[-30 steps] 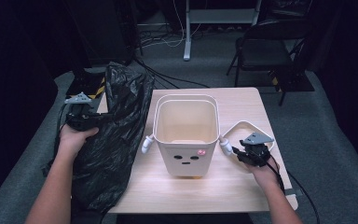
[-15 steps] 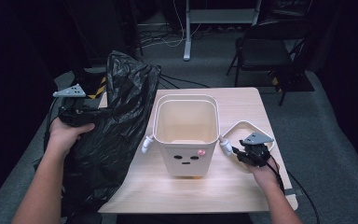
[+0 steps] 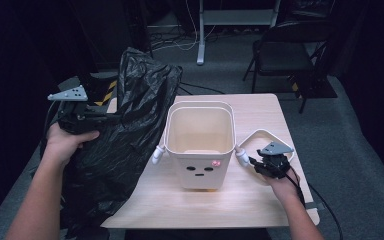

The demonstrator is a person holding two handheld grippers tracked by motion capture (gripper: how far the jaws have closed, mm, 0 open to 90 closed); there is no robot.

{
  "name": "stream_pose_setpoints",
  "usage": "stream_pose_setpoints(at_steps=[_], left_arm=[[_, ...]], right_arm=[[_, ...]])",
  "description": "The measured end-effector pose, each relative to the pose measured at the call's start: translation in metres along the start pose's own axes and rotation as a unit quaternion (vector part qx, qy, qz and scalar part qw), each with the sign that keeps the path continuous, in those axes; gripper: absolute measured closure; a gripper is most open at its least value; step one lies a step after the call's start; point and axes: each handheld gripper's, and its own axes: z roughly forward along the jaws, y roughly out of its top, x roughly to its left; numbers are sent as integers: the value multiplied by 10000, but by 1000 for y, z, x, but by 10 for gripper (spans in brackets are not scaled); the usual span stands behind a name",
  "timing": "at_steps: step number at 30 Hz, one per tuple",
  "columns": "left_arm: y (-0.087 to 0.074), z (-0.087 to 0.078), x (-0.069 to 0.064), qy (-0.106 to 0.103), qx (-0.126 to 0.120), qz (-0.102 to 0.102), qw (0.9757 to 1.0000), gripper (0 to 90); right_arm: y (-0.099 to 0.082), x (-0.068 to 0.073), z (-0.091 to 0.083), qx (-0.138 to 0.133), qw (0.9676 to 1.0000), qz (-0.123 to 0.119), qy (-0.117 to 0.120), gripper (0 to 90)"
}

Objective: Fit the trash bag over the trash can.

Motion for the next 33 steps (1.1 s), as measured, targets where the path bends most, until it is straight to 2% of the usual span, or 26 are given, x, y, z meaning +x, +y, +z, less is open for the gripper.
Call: stream_pose_setpoints(at_steps=[4,6,9,13,19,23,28,33], left_arm=[[5,0,-3,-23,-7,62,10000,884],[7,-1,-3,-29,-14,81,10000,884],[12,-3,-5,-27,-34,115,9999,884],[19,-8,-8,-68,-99,160,9998,884],[30,-18,-16,-34,-90,305,9995,885],[38,-26,-22,-27,-120,378,9992,885],[50,-38,-30,-105,-181,515,9985,885],[58,-42,-35,-235,-251,590,9977,884]], right_arm=[[3,-1,-2,-30,9999,21,153,542],[5,-2,-3,-14,9993,56,364,542],[10,-3,-6,25,9983,-21,580,542],[21,-7,-13,31,9957,-16,929,543],[28,-14,-21,-79,9951,92,978,540],[32,-17,-28,-119,9954,80,943,540],[38,-19,-37,-226,9956,24,909,539],[43,-18,-43,-311,9953,-1,914,537]])
